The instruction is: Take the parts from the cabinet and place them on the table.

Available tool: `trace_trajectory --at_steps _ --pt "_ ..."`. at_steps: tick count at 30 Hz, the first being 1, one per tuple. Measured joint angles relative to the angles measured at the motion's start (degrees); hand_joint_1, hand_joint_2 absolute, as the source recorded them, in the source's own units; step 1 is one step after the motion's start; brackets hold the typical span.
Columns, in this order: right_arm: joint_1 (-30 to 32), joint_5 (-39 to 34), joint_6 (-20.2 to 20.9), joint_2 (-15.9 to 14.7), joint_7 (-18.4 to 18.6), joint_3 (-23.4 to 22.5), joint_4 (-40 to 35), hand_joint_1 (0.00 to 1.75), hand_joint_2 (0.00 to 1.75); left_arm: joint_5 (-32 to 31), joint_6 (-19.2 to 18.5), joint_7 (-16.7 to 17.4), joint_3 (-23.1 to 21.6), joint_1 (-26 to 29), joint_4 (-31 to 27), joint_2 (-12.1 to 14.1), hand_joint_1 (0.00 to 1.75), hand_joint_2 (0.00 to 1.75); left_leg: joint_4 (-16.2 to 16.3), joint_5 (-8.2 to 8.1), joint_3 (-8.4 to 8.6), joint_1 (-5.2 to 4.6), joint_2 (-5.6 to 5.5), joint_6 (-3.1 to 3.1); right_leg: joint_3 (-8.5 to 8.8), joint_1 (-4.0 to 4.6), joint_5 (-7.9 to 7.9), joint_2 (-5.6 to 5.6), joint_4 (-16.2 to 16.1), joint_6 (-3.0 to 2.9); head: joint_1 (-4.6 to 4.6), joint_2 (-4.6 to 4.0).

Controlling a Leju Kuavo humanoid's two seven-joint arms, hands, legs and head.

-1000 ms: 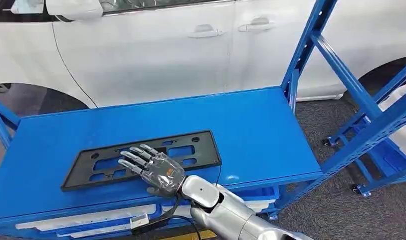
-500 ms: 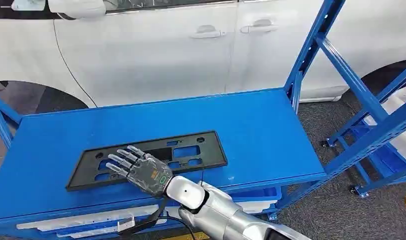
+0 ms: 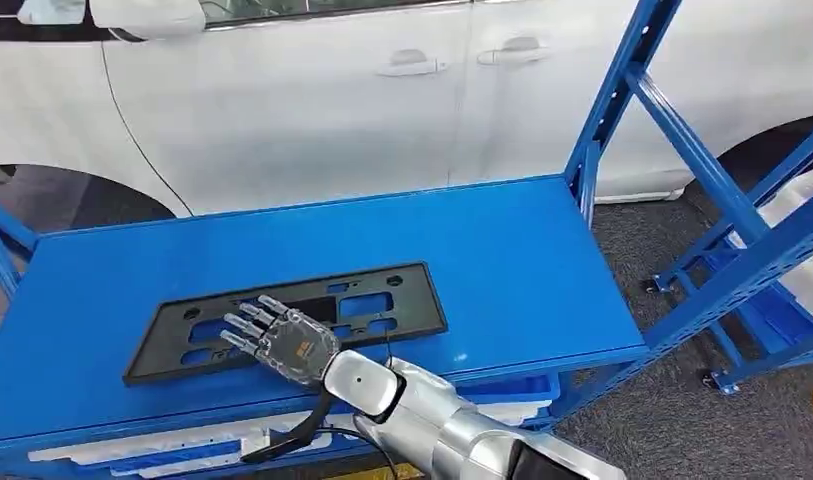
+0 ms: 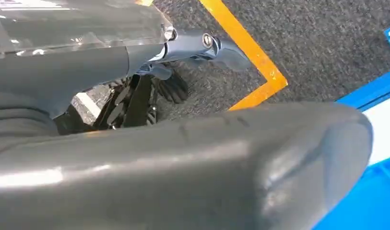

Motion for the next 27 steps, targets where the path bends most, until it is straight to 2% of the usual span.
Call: trace_trajectory --at_steps 1,2,3,4,5,6,7,9,10,11,12,14,15,16,17,19,20,21,22,23,24,25,26,27 --pt "-0.5 0.0 0.1 0.3 0.5 0.0 0.6 0.0 1.75 0.0 0.0 -0.1 0.0 0.0 0.0 -0.1 0.0 0.0 2.1 -1.49 -0.8 -0.06 0.0 -0.37 0.17 -0.1 0.02 0.05 -0.2 -0.19 0.0 0.0" --pt "-0.8 0.0 0.3 0.5 0.9 0.0 1.1 0.0 1.75 0.0 0.0 -0.1 0.0 0.0 0.0 -0.1 0.0 0.0 5.8 -3.57 -2.52 0.13 0.01 -0.69 0.17 -0.08 0.01 0.03 -0.2 -0.21 0.0 0.0" --pt "-1.0 0.0 0.7 0.8 1.2 0.0 1.5 0.0 1.75 0.0 0.0 -0.1 0.0 0.0 0.0 0.0 0.0 0.0 10.8 -5.77 -4.91 0.25 0.01 -1.03 0.19 -0.06 0.0 -0.03 -0.2 -0.24 0.0 0.0" --pt "-1.0 -0.1 1.1 0.8 1.8 0.0 2.0 0.0 1.75 0.0 0.0 -0.1 0.0 0.1 0.0 0.0 0.0 0.0 15.2 -7.27 -7.1 0.29 0.02 -1.25 0.17 -0.04 -0.03 -0.08 -0.1 -0.27 0.0 0.0" --pt "-1.0 -0.4 1.2 0.8 2.3 0.1 2.3 0.0 1.75 0.0 0.2 -0.1 0.0 0.1 0.0 0.0 0.0 0.0 17.4 -7.41 -8.37 0.36 0.02 -1.37 0.17 -0.04 -0.05 -0.09 -0.1 -0.27 0.0 0.0" --pt "-1.1 -0.7 1.3 0.8 2.8 0.2 2.5 0.0 1.75 0.0 0.2 -0.1 0.0 0.2 0.0 0.0 0.0 0.0 16.8 -6.24 -8.29 0.47 0.02 -1.42 0.23 -0.06 -0.08 -0.06 -0.1 -0.25 0.0 0.0" --pt "-1.3 -0.9 1.6 0.9 3.1 0.3 2.7 0.0 1.75 0.0 0.3 -0.1 0.0 0.2 0.0 0.0 0.0 0.0 13.5 -3.84 -6.88 0.57 0.02 -1.42 0.31 -0.09 -0.14 0.03 -0.1 -0.18 0.0 0.0" --pt "-1.8 -1.2 1.9 0.9 3.5 0.3 2.9 0.0 1.75 0.0 0.3 -0.1 0.0 0.1 0.0 0.0 0.0 0.0 2.8 1.55 -1.83 0.69 0.09 -1.28 0.66 -0.22 -0.43 0.13 0.1 0.26 0.0 0.0" --pt "-2.0 -1.2 1.9 0.9 3.5 0.3 3.1 0.0 1.75 0.0 0.3 -0.1 0.0 0.1 0.0 0.0 0.0 0.0 0.0 0.95 -0.42 0.59 0.14 -1.07 0.64 -0.03 -0.55 0.13 0.2 0.55 0.0 0.0" --pt "-2.1 -1.2 2.0 0.9 3.6 0.3 3.2 0.03 1.75 0.0 0.3 -0.1 0.0 0.0 0.0 0.0 0.0 0.0 -0.5 1.24 -0.45 0.24 -0.07 -0.24 0.38 0.19 -0.56 0.21 0.4 0.91 0.02 0.0" --pt "-2.2 -1.2 2.1 0.9 3.7 0.3 3.2 1.75 1.75 0.0 0.3 -0.1 0.0 0.1 0.0 0.0 0.0 0.0 -0.4 1.24 -0.62 0.16 -0.1 0.02 0.33 0.18 -0.42 0.17 0.3 1.18 0.0 0.0" --pt "-2.3 -1.7 2.9 0.9 4.0 0.4 3.4 1.75 1.75 0.0 0.3 -0.2 0.0 0.1 0.0 0.0 0.0 0.0 -0.4 1.33 -0.67 0.0 -0.11 0.74 0.48 0.01 -0.28 0.16 -0.1 1.84 0.02 0.0" --pt "-2.5 -2.0 3.5 0.9 4.1 0.4 3.5 1.75 1.75 0.0 0.4 -0.2 0.0 0.1 0.0 0.0 0.0 0.0 -0.9 1.72 -0.46 0.48 -0.01 1.32 0.34 0.12 -0.66 0.13 0.3 2.22 0.0 0.0" --pt "-2.7 -2.4 4.1 0.9 4.2 0.5 3.7 1.75 1.75 0.0 0.4 -0.2 0.0 0.1 0.0 0.0 0.0 0.0 -1.0 1.79 -0.47 0.44 0.03 1.6 -0.25 -0.02 -1.91 0.09 1.8 2.39 0.02 0.0" --pt "-2.9 -2.8 4.5 0.9 4.3 0.5 3.9 1.75 1.75 0.0 0.4 -0.2 0.0 0.1 0.0 0.0 0.0 0.0 -1.0 1.81 -0.56 0.41 0.08 2.02 -1.92 0.01 -4.2 0.09 5.3 2.44 0.02 0.0" --pt "-3.1 -3.3 5.0 0.9 4.7 0.6 4.4 1.75 1.75 0.0 0.5 -0.2 0.0 0.1 0.0 0.0 0.0 0.0 -0.9 1.81 -0.72 0.21 0.12 2.2 -6.54 -0.03 -8.51 0.07 15.1 2.53 0.02 0.0" --pt "-3.0 -3.4 5.0 0.8 4.8 0.6 4.8 1.75 1.75 0.0 0.5 -0.2 0.0 0.1 0.0 0.1 0.0 0.0 -0.9 1.79 -0.75 0.1 0.11 2.24 -8.15 -0.03 -9.17 0.06 18.3 2.49 0.02 0.0" --pt "-3.1 -3.4 5.0 0.8 4.9 0.6 5.1 1.75 1.75 0.0 0.5 -0.2 0.0 0.2 0.0 0.1 0.0 0.0 -0.8 1.79 -0.73 0.02 0.08 2.25 -8.33 -0.02 -8.44 0.06 18.5 2.39 0.02 0.0" --pt "-3.3 -3.5 4.9 0.8 5.0 0.7 5.4 1.75 1.75 0.0 0.5 -0.2 0.0 0.2 0.0 0.1 0.0 0.0 -0.8 1.78 -0.68 -0.08 0.01 2.25 -7.16 -0.01 -6.5 0.06 16.0 2.18 0.0 0.0" --pt "-3.8 -3.6 4.9 0.8 5.0 0.7 5.5 1.75 1.75 0.0 0.5 -0.2 0.0 0.2 0.0 0.1 0.0 0.0 -0.8 1.77 -0.58 -0.24 -0.09 2.24 -4.96 0.08 -4.01 0.07 11.6 1.82 0.02 0.0" --pt "-4.1 -3.6 4.9 0.8 5.0 0.7 5.7 1.75 1.75 0.0 0.5 -0.2 0.0 0.1 0.0 0.1 0.0 0.0 -0.8 1.73 -0.45 -0.42 -0.14 2.2 -2.09 0.26 -1.35 0.08 5.8 1.25 0.02 0.0" --pt "-4.4 -3.6 4.9 0.8 5.0 0.7 5.8 1.75 1.75 0.0 0.5 -0.2 0.0 0.2 0.0 0.0 0.0 0.0 -0.8 1.69 -0.42 -0.37 -0.15 2.16 0.09 0.5 -0.17 0.07 1.4 0.56 0.02 0.0" --pt "-4.6 -3.7 4.9 0.9 5.0 0.7 5.9 1.75 1.75 0.0 0.5 -0.2 0.0 0.1 0.0 -0.1 0.0 0.0 -0.5 1.54 -0.65 -0.88 -0.18 1.84 0.48 0.56 -0.63 -0.14 0.2 0.76 0.0 0.0" --pt "-4.8 -3.7 4.9 0.9 5.0 0.7 6.0 1.75 1.75 0.0 0.5 -0.2 0.0 0.2 0.0 -0.1 0.0 0.0 -0.6 1.63 -0.75 -0.59 -0.14 1.53 0.31 0.67 -0.47 -0.17 0.2 0.96 0.02 0.0"
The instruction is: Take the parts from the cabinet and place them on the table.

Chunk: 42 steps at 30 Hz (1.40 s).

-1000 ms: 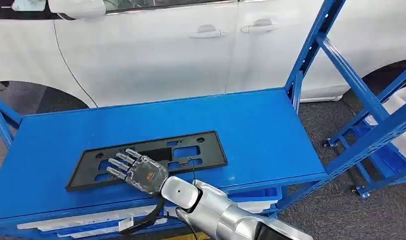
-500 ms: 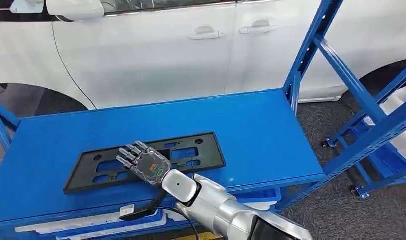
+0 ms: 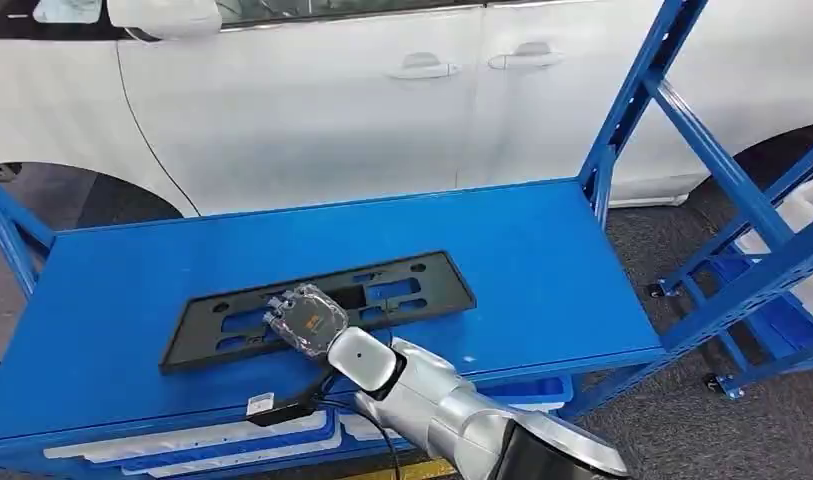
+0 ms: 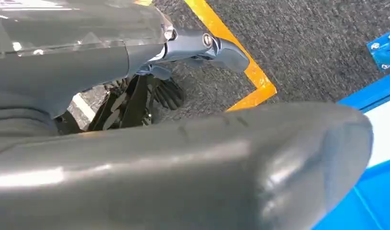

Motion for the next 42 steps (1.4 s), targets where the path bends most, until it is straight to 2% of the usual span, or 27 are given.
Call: trace_trajectory --at_steps 2,4,5,7,8,9,10,11,13,14,16,17,19,20,21,23,24,30,31,32,33,34,36,38,40,41,42 --pt "-0.1 -0.1 0.0 0.0 0.3 0.0 0.3 1.75 1.75 0.0 0.0 0.0 0.0 0.0 0.0 0.0 0.0 0.0 -0.3 0.1 0.16 0.18 0.04 -0.6 -0.05 0.1 0.08 0.18 -0.1 -0.39 -0.02 0.0" --pt "-0.5 -0.1 0.0 0.0 0.5 0.0 0.7 1.75 1.75 0.0 -0.1 -0.2 0.0 -0.1 0.0 0.2 0.0 0.0 0.7 -0.78 0.03 0.15 0.13 -1.3 0.65 -0.62 0.66 0.06 -1.2 -0.86 0.0 0.0" --pt "-0.7 -0.2 0.0 0.0 0.6 0.0 1.0 1.75 1.75 0.0 -0.1 -0.2 0.0 -0.1 0.0 0.2 0.0 0.0 3.2 -2.7 -1.05 0.22 0.12 -1.54 0.74 -0.71 0.67 -0.01 -1.3 -1.03 -0.02 0.0" --pt "-0.7 -0.2 0.0 0.0 0.6 0.0 1.5 1.75 1.75 0.0 -0.1 -0.2 0.0 -0.1 0.0 0.3 0.0 0.0 12.4 -7.22 -5.22 0.66 0.12 -2.12 0.71 -0.66 0.63 -0.02 -1.3 -1.09 -0.02 0.0" --pt "-0.7 -0.2 0.0 0.0 0.6 0.0 1.8 1.75 1.75 0.0 -0.2 -0.3 0.0 -0.1 0.0 0.3 0.0 0.0 16.6 -8.46 -7.2 0.78 0.13 -2.44 0.69 -0.66 0.6 -0.05 -1.2 -1.11 -0.02 0.0" --pt "-0.7 -0.2 0.0 0.0 0.6 0.0 2.1 1.75 1.75 0.0 -0.2 -0.3 0.0 -0.1 0.0 0.4 0.0 0.0 17.8 -8.17 -7.85 0.94 0.13 -2.66 0.73 -0.71 0.57 -0.05 -1.2 -1.08 -0.02 0.0" --pt "-0.7 -0.2 0.0 0.0 0.7 0.0 2.2 1.75 1.75 0.0 -0.4 -0.4 0.0 0.0 0.0 0.4 0.0 0.0 16.2 -6.71 -7.19 1.15 0.14 -2.79 0.83 -0.76 0.49 -0.03 -1.2 -0.97 -0.02 0.0" --pt "-0.7 -0.2 0.0 0.0 0.7 -0.1 2.4 1.75 1.75 0.0 -0.6 -0.6 0.0 0.0 0.0 0.5 0.0 0.0 12.2 -4.18 -5.27 1.36 0.16 -2.93 0.93 -0.85 0.36 -0.01 -1.1 -0.78 -0.02 0.0" --pt "-0.8 -0.2 0.0 0.0 0.7 -0.4 2.6 1.75 1.75 0.0 -1.1 -1.2 0.0 -0.1 0.0 0.6 0.0 0.0 1.2 0.63 0.15 1.74 0.27 -3.08 1.14 -1.09 -0.07 0.05 -0.6 -0.26 -0.02 0.0" --pt "-0.9 -0.2 0.0 0.0 0.7 -0.6 2.7 1.75 1.75 0.0 -1.4 -1.6 0.0 -0.2 0.0 0.6 0.0 0.0 0.2 -0.96 0.73 1.45 0.16 -2.71 1.08 -1.08 -0.08 0.03 -0.8 0.14 -0.02 0.0" --pt "-1.2 -0.2 0.1 0.0 0.7 -0.8 3.0 1.75 1.75 0.0 -1.8 -2.6 -0.2 -0.2 0.0 0.5 0.0 0.0 0.0 -0.45 0.57 1.07 -0.05 -1.57 0.67 -0.8 -0.02 0.19 -0.5 0.84 -0.02 0.0" --pt "-1.2 -0.2 0.1 0.0 0.7 -1.0 3.1 1.75 1.75 0.0 -2.1 -3.3 -0.2 -0.1 0.0 0.5 0.0 0.0 0.2 -0.55 0.51 1.0 -0.06 -1.33 0.78 -0.78 0.01 0.24 -0.6 1.02 0.0 0.0" --pt "-1.3 -0.1 0.1 0.0 0.7 -1.4 3.3 1.75 1.75 0.0 -2.7 -4.7 -0.3 -0.1 0.0 0.5 0.0 0.0 -0.3 -0.19 0.68 1.45 0.12 -0.47 0.73 -0.73 -0.39 0.33 -0.3 1.59 -0.02 0.0" --pt "-1.4 0.0 0.1 -0.1 0.6 -1.7 3.4 1.75 1.75 0.0 -2.8 -5.2 -0.3 -0.1 0.0 0.5 0.0 0.0 -0.3 -0.16 0.69 1.36 0.14 -0.22 0.13 -0.91 -1.68 0.24 1.4 1.82 0.0 0.0" --pt "-1.5 0.0 0.1 -0.1 0.5 -1.9 3.5 1.75 1.75 0.0 -3.1 -5.5 -0.5 -0.1 0.0 0.5 0.0 0.0 -0.3 -0.17 0.62 1.28 0.18 0.19 -1.6 -0.87 -3.85 0.19 4.9 1.87 0.0 0.0" --pt "-1.4 0.1 0.1 -0.2 0.4 -2.1 3.8 1.75 1.75 0.0 -3.3 -5.8 -0.6 -0.2 0.0 0.5 0.0 0.0 -0.2 -0.16 0.48 1.05 0.25 0.39 -6.07 -0.88 -7.87 0.19 14.1 1.94 0.0 0.0" --pt "-1.4 0.1 0.1 -0.2 0.3 -2.1 3.9 1.75 1.75 0.0 -3.2 -5.8 -0.7 -0.1 0.0 0.5 0.0 0.0 -0.2 -0.17 0.45 0.96 0.25 0.4 -7.49 -0.88 -8.65 0.19 16.8 1.91 0.0 0.0" --pt "-1.4 0.1 0.1 -0.2 0.3 -2.2 3.9 1.75 1.75 0.0 -3.2 -5.8 -0.7 -0.1 0.0 0.5 0.0 0.0 -0.2 -0.18 0.46 0.94 0.25 0.41 -7.66 -0.88 -8.69 0.19 17.1 1.9 0.0 0.0" --pt "-1.4 0.2 0.1 -0.2 0.1 -2.3 4.0 1.75 1.75 0.0 -3.1 -5.9 -1.0 -0.1 0.0 0.6 0.0 0.0 -0.2 -0.22 0.54 0.79 0.23 0.47 -8.0 -0.84 -7.44 0.19 17.4 1.66 0.0 0.0" --pt "-1.4 0.2 0.1 -0.2 0.0 -2.3 4.1 1.75 1.75 0.0 -3.1 -5.9 -1.1 -0.1 0.0 0.6 0.0 0.0 -0.2 -0.26 0.62 0.71 0.19 0.52 -7.08 -0.8 -5.88 0.19 15.3 1.45 0.0 0.0" --pt "-1.8 0.1 -0.6 -0.2 -0.7 -3.2 4.2 1.75 1.75 0.0 -1.6 -6.1 -1.8 -0.2 0.0 0.5 0.0 0.0 0.0 -0.47 0.54 0.29 -0.02 -0.51 -0.23 0.03 0.23 0.29 0.0 0.09 -0.02 0.0" --pt "-1.8 -0.2 -0.9 -0.2 -1.1 -3.5 4.2 1.75 1.75 0.0 -1.3 -6.4 -1.9 -0.2 0.0 0.5 0.0 0.0 -0.3 -0.33 0.65 0.5 0.0 -0.93 -0.22 0.18 0.23 0.32 0.0 -0.21 0.0 0.0" --pt "-1.8 -1.6 -1.3 0.0 -2.6 -4.2 4.2 1.75 1.75 0.0 -0.8 -7.0 -2.0 -0.3 0.0 0.7 0.0 0.0 0.5 -1.16 0.55 0.61 0.07 -1.54 0.38 -0.44 0.77 0.17 -1.0 -0.87 -0.02 0.0" --pt "-1.8 -4.3 -2.5 0.0 -5.3 -5.4 4.0 1.75 1.75 0.0 -0.5 -7.1 -2.1 -0.3 0.0 0.7 0.0 0.0 6.9 -5.0 -2.36 0.74 0.08 -2.02 0.35 -0.55 0.77 0.12 -1.1 -1.27 -0.02 0.0" --pt "-1.6 -10.0 -4.7 -0.1 -10.7 -8.1 3.1 1.75 1.75 0.0 -0.5 -7.1 -2.1 -0.2 0.0 0.7 0.0 0.0 16.3 -8.68 -6.9 0.9 0.09 -2.52 0.26 -0.45 0.76 0.12 -1.0 -1.27 -0.02 0.0" --pt "-1.5 -12.7 -5.4 -0.3 -13.4 -10.0 1.8 1.75 1.75 0.0 -0.7 -7.1 -2.1 -0.2 0.0 0.7 0.0 0.0 18.6 -8.77 -8.12 0.97 0.09 -2.69 0.28 -0.44 0.74 0.19 -0.9 -1.29 -0.02 0.0" --pt "-1.2 -17.9 -6.0 -0.7 -18.3 -11.7 -0.2 1.75 1.75 0.0 -1.0 -7.1 -2.1 -0.2 0.0 0.8 0.0 0.0 17.8 -7.57 -7.83 1.06 0.1 -2.72 0.39 -0.44 0.69 0.27 -0.9 -1.28 -0.02 0.0"
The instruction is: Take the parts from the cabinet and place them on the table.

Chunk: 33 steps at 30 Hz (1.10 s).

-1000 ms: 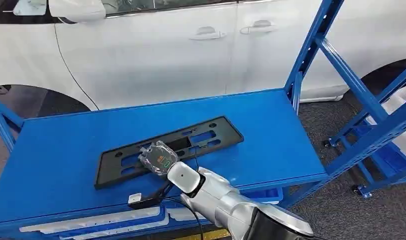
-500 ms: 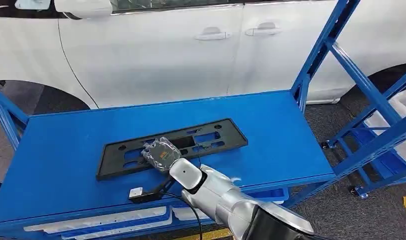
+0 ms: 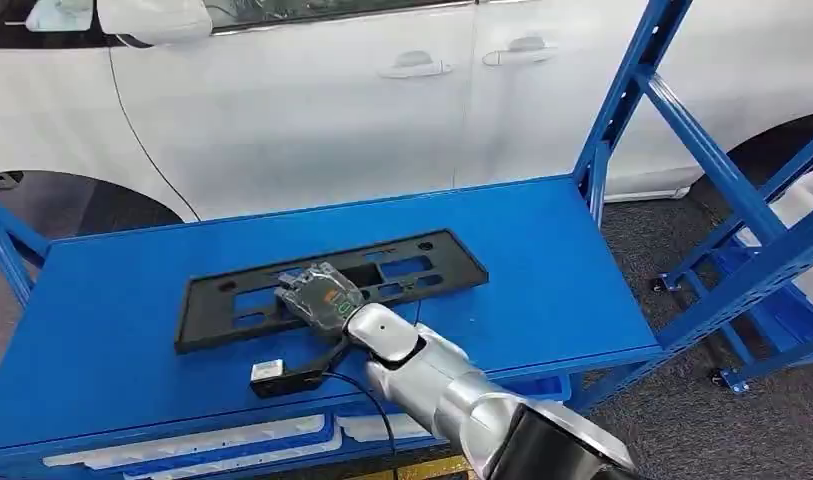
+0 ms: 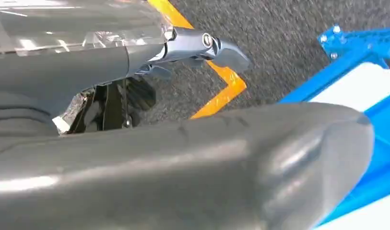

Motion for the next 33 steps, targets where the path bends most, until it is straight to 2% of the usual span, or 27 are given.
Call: trace_trajectory --at_steps 1,3,4,5,6,8,9,10,11,13,14,15,16,18,19,20,22,24,25,26,28,29,30,31,32,33 --pt "0.3 -3.9 0.0 -0.6 -3.5 -1.8 -2.8 1.75 1.75 0.0 -0.2 0.1 0.0 0.0 0.0 0.1 0.0 0.0 -3.2 2.19 1.44 0.09 0.02 0.02 0.18 0.0 -0.09 0.09 0.0 0.07 0.0 0.0" --pt "1.0 -13.0 1.9 -2.3 -9.8 -6.0 -11.0 1.75 1.75 0.0 -0.5 0.2 0.0 -0.1 0.0 0.3 0.0 0.0 -14.3 7.76 6.98 0.22 0.13 0.13 0.8 -0.09 -0.51 0.15 0.2 0.5 0.0 0.0" --pt "1.7 -16.6 3.1 -3.1 -11.6 -7.6 -14.5 1.75 1.75 0.0 -0.6 0.2 0.0 -0.2 0.0 0.3 0.0 0.0 -17.1 7.45 8.36 0.25 0.22 0.25 0.88 -0.01 -0.64 0.14 0.2 0.74 0.0 0.0" --pt "2.6 -22.7 5.3 -4.3 -14.1 -9.8 -19.8 1.75 1.75 0.0 -0.8 0.3 0.0 -0.4 0.0 0.3 0.0 0.0 -18.1 7.24 8.72 -0.26 0.12 0.88 0.54 0.43 -0.79 0.13 0.6 1.13 0.0 0.0" --pt "3.6 -26.8 7.3 -5.5 -15.5 -11.4 -24.0 1.75 1.75 0.0 -0.9 0.3 0.0 -0.4 0.0 0.3 0.0 0.0 -17.7 7.3 8.42 -0.23 -0.07 1.43 0.46 0.38 -0.58 0.05 0.4 1.49 0.0 0.0" --pt "5.8 -31.8 10.1 -7.6 -16.0 -13.9 -30.8 1.75 1.75 0.0 -0.9 0.3 0.0 -0.3 0.0 0.3 0.0 0.0 -17.6 7.31 8.2 -0.34 -0.15 2.04 0.5 0.27 -0.48 0.03 0.3 1.9 0.02 0.0" --pt "6.6 -34.2 11.5 -8.3 -16.1 -14.7 -35.2 1.75 1.75 0.0 -1.0 0.3 0.0 -0.2 0.0 0.3 0.0 0.0 -18.0 7.68 8.3 0.01 -0.06 2.57 0.29 0.4 -0.77 0.06 0.5 2.35 0.0 0.0" --pt "7.7 -36.3 12.6 -9.2 -16.7 -15.6 -38.3 1.75 1.75 0.0 -1.0 0.3 0.0 -0.3 0.0 0.3 0.0 0.0 -18.1 7.83 8.26 0.02 -0.03 2.87 -0.1 0.11 -1.81 0.04 1.7 2.65 0.02 0.0" --pt "9.0 -40.1 14.6 -10.3 -18.1 -16.7 -42.5 1.75 1.75 0.0 -1.0 0.2 0.0 -0.4 0.0 0.3 0.0 0.0 -18.1 7.84 8.07 0.02 -0.01 3.37 -1.55 0.12 -3.99 0.03 4.8 2.84 0.02 0.0" --pt "11.4 -47.2 17.9 -12.2 -20.0 -18.6 -49.7 1.75 1.75 0.0 -1.0 -0.1 0.0 -0.4 0.0 0.4 0.0 0.0 -18.1 7.88 7.79 -0.12 -0.06 3.67 -6.08 -0.08 -8.54 0.04 14.2 3.09 0.02 0.0" --pt "12.4 -49.4 19.1 -13.0 -20.2 -19.4 -52.6 1.75 1.75 0.0 -1.0 -0.1 0.0 -0.3 0.0 0.4 0.0 0.0 -18.0 7.89 7.72 -0.18 -0.08 3.71 -7.97 -0.14 -9.69 0.03 18.0 3.17 0.02 0.0" --pt "13.3 -51.2 20.5 -13.8 -20.2 -20.2 -55.6 1.75 1.75 0.0 -1.0 -0.2 0.1 -0.2 0.0 0.4 0.0 0.0 -18.0 7.86 7.74 -0.23 -0.09 3.74 -8.75 -0.19 -9.28 0.03 19.2 3.17 0.0 0.0" --pt "14.1 -53.2 22.3 -14.5 -20.2 -20.7 -58.4 1.75 1.75 0.0 -1.0 -0.2 0.1 -0.2 0.0 0.4 0.0 0.0 -18.0 7.81 7.79 -0.25 -0.09 3.69 -8.04 -0.18 -7.59 0.02 17.4 3.1 0.02 0.0" --pt "16.0 -57.1 26.4 -15.5 -20.2 -21.5 -63.5 1.75 1.75 0.0 -1.0 -0.3 0.1 -0.2 0.0 0.4 0.0 0.0 -17.9 7.7 7.9 -0.33 -0.15 3.55 -4.06 -0.16 -2.69 0.02 8.8 2.64 0.02 0.0" --pt "16.9 -59.0 29.0 -16.0 -20.2 -21.9 -66.5 1.75 1.75 0.0 -1.0 -0.4 0.1 -0.2 0.0 0.4 0.0 0.0 -17.9 7.58 7.88 -0.34 -0.16 3.36 -1.37 -0.08 -0.29 0.04 3.0 2.06 0.02 0.0" --pt "17.6 -61.0 31.6 -16.3 -20.2 -22.1 -69.4 1.75 1.75 0.0 -1.0 -0.4 0.1 -0.2 0.0 0.2 0.0 0.0 -17.5 7.39 7.65 -0.83 -0.19 3.07 -0.43 0.31 -0.64 0.03 0.7 1.96 0.02 0.0" --pt "19.1 -64.4 35.9 -16.8 -20.1 -22.4 -73.8 1.75 1.75 0.0 -1.0 -0.6 0.1 -0.2 0.0 0.2 0.0 0.0 -17.6 7.33 7.63 -0.8 -0.14 2.62 -0.71 0.27 -0.52 0.04 0.9 1.98 0.0 0.0" --pt "21.0 -66.0 39.0 -17.2 -19.7 -22.4 -77.5 1.75 1.75 0.0 -1.1 -0.8 0.2 -0.2 0.0 0.2 0.0 0.0 -17.7 7.2 7.85 -0.87 -0.13 1.92 -0.5 -0.04 -0.39 -0.01 0.4 1.39 0.0 0.0" --pt "21.7 -66.1 39.9 -17.3 -19.4 -22.4 -79.3 1.75 1.75 0.0 -1.2 -1.2 0.2 -0.2 0.0 0.3 0.0 0.0 -17.0 6.48 7.67 -0.69 0.01 1.55 -0.24 -0.3 -0.28 -0.18 0.2 1.1 0.0 0.0" --pt "22.1 -66.0 40.8 -17.5 -19.4 -22.4 -80.7 1.75 1.75 0.0 -1.6 -1.5 0.3 -0.2 0.0 0.2 0.0 0.0 -14.9 4.83 6.81 -0.66 0.0 1.23 -0.19 -0.34 -0.36 -0.2 0.2 0.83 0.0 0.0" --pt "23.2 -65.8 41.6 -17.7 -19.3 -22.2 -83.0 1.75 1.75 0.0 -1.8 -2.1 0.3 -0.2 0.0 0.2 0.0 0.0 -5.9 0.26 2.79 -0.35 0.0 0.67 -0.2 -0.2 -0.44 -0.3 0.2 0.61 0.0 0.0" --pt "23.7 -65.7 42.0 -18.0 -19.2 -22.1 -83.9 1.75 1.75 0.0 -2.0 -2.4 0.3 -0.2 0.0 0.2 0.0 0.0 -1.4 -1.35 0.76 -0.34 0.0 0.47 -0.22 -0.16 -0.48 -0.34 0.3 0.56 0.0 0.0" --pt "24.2 -65.6 42.2 -18.2 -19.2 -21.9 -84.5 1.75 1.75 0.0 -2.2 -2.5 0.4 -0.1 0.0 0.2 0.0 0.0 0.8 -1.55 -0.27 -0.34 0.0 0.36 -0.23 -0.16 -0.49 -0.33 0.4 0.55 0.0 0.0" --pt "24.4 -65.6 42.3 -18.4 -19.0 -21.7 -85.0 1.75 1.75 0.0 -2.3 -2.6 0.4 -0.1 0.0 0.2 0.0 0.0 -0.1 -0.36 0.2 -0.33 0.0 0.33 -0.21 -0.17 -0.45 -0.32 0.5 0.57 0.0 0.0" --pt "24.4 -65.6 42.4 -18.6 -18.7 -21.4 -85.5 1.75 1.75 0.0 -2.5 -2.7 0.4 -0.1 0.0 0.2 0.0 0.0 -3.4 1.64 1.87 -0.32 0.0 0.41 -0.22 -0.19 -0.47 -0.26 0.7 0.57 0.0 0.0" --pt "24.4 -65.7 42.4 -18.8 -18.3 -21.2 -85.9 1.75 1.75 0.0 -2.6 -2.7 0.4 -0.2 0.0 0.3 0.0 0.0 -8.5 4.12 4.46 -0.32 0.02 0.59 -0.2 -0.2 -0.55 -0.21 0.9 0.67 0.0 0.0"
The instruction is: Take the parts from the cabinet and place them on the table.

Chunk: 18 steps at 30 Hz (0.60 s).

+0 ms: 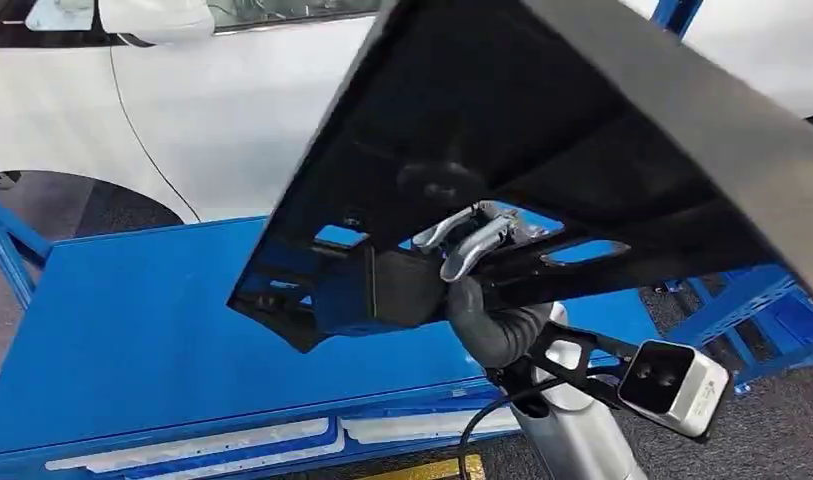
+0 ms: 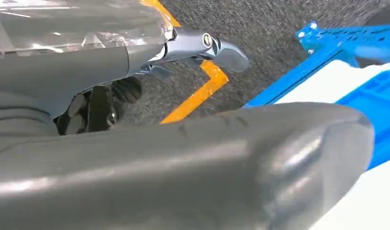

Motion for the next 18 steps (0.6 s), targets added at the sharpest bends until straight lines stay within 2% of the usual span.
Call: trace_trajectory --at_steps 1,2,3,5,6,7,8,10,11,12,13,14,15,16,17,18 --pt "-0.1 -0.5 0.2 -0.2 0.7 0.4 -0.5 1.75 1.75 0.0 0.0 0.0 0.0 -0.2 0.0 0.0 0.0 0.0 -5.5 2.31 2.82 0.0 0.06 0.24 -0.01 0.01 -0.14 0.03 0.2 0.17 0.0 0.0" --pt "-0.2 -1.0 0.3 -0.5 1.2 0.8 -0.8 1.75 1.75 0.0 0.0 0.1 0.0 -0.4 0.0 0.0 0.0 0.0 -8.2 1.74 4.19 -0.28 0.05 0.62 -0.18 0.39 -0.22 0.05 0.4 0.41 0.0 0.0" --pt "-0.4 -1.5 0.5 -0.7 1.7 1.2 -0.9 1.75 1.75 0.0 0.0 0.1 0.0 -0.5 0.0 0.0 0.0 0.0 -8.5 2.21 4.04 -0.37 -0.05 1.26 -0.39 0.47 -0.11 0.08 0.6 0.69 0.02 0.0" --pt "-0.5 -2.0 0.6 -1.1 2.2 2.0 -0.9 1.75 1.75 -0.1 0.1 0.4 0.0 -0.6 0.0 0.0 0.0 0.0 -8.3 2.41 3.78 -0.56 -0.13 1.67 -0.47 0.31 0.22 -0.04 0.4 1.22 0.0 0.0" --pt "-0.5 -2.4 0.6 -1.3 2.3 2.3 -0.9 1.75 1.75 -0.1 0.2 0.4 0.0 -0.6 0.0 0.0 0.0 0.0 -8.5 2.68 3.71 -0.49 -0.13 2.07 -0.46 0.29 0.41 -0.03 0.2 1.57 0.0 0.0" --pt "-0.6 -2.9 0.6 -1.6 2.5 2.5 -0.9 1.75 1.75 0.0 0.3 0.5 0.1 -0.6 0.0 0.0 0.0 0.0 -9.1 3.26 3.72 0.08 0.06 2.74 -0.72 0.33 -0.16 0.03 0.7 1.85 0.0 0.0" --pt "-0.9 -3.4 0.6 -1.8 2.5 2.7 -0.9 1.75 1.75 0.0 0.3 0.5 0.1 -0.6 0.0 0.0 0.0 0.0 -9.4 3.56 3.54 -0.01 0.1 3.02 -1.2 0.27 -2.1 0.05 2.2 2.11 0.02 0.0" --pt "-1.4 -5.0 0.3 -2.4 2.7 3.4 -0.9 1.75 1.75 0.0 0.4 0.8 0.2 -0.7 0.0 0.0 0.0 0.0 -9.3 4.09 2.76 -0.08 0.19 3.4 -4.15 0.0 -7.81 0.03 10.2 2.46 0.0 0.0" --pt "-1.6 -5.8 0.0 -2.6 2.9 3.8 -0.8 1.75 1.75 0.0 0.5 1.0 0.2 -0.7 0.0 0.0 0.0 0.0 -9.3 4.39 2.33 -0.13 0.21 3.44 -5.67 -0.1 -9.98 0.03 14.5 2.61 0.02 0.0" --pt "-1.8 -6.7 -0.5 -2.9 3.3 4.2 -0.9 1.75 1.75 0.0 0.6 1.1 0.2 -0.7 0.0 0.0 0.0 0.0 -9.2 4.72 1.81 -0.14 0.21 3.4 -6.49 -0.17 -11.02 0.01 17.6 2.77 0.02 0.0" --pt "-2.0 -7.4 -0.7 -3.2 3.6 4.5 -0.8 1.75 1.75 0.0 0.7 1.2 0.3 -0.7 0.0 0.1 0.0 0.0 -9.2 5.03 1.36 -0.14 0.21 3.33 -5.9 -0.22 -10.56 0.0 17.6 2.83 0.02 0.0" --pt "-2.5 -7.8 -0.8 -3.4 3.6 4.7 -0.8 1.75 1.75 0.0 0.7 1.4 0.3 -0.7 0.0 0.1 0.0 0.0 -9.0 5.33 0.88 -0.13 0.2 3.2 -4.01 -0.32 -8.95 -0.01 15.0 2.8 0.02 0.0" --pt "-2.9 -8.5 -0.9 -3.7 3.7 5.1 -0.9 1.75 1.75 0.0 0.7 1.5 0.3 -0.7 0.0 0.1 0.0 0.0 -8.9 5.55 0.48 -0.13 0.16 3.02 -1.19 -0.41 -6.94 -0.02 10.5 2.7 0.02 0.0" --pt "-3.3 -9.3 -1.4 -3.8 3.7 5.4 -0.8 1.75 1.75 0.0 0.9 1.6 0.4 -0.7 0.0 0.1 0.0 0.0 -8.7 5.81 0.18 -0.13 0.08 2.79 2.48 -0.46 -5.03 -0.01 4.7 2.51 0.02 0.0" --pt "-3.8 -10.2 -1.9 -4.0 3.6 5.6 -0.9 1.75 1.75 0.0 1.1 1.7 0.4 -0.7 0.0 0.1 0.0 0.0 -8.6 6.07 -0.01 -0.15 0.07 2.51 5.32 -0.45 -5.22 0.09 0.0 2.24 0.02 0.0" --pt "-4.2 -11.2 -2.6 -4.1 3.5 5.9 -0.9 1.75 1.75 0.0 1.1 1.7 0.5 -0.7 0.0 0.1 0.0 0.0 -8.6 6.44 -0.18 -0.3 0.03 2.1 5.16 0.06 -4.38 0.18 0.0 2.1 -0.02 0.0"
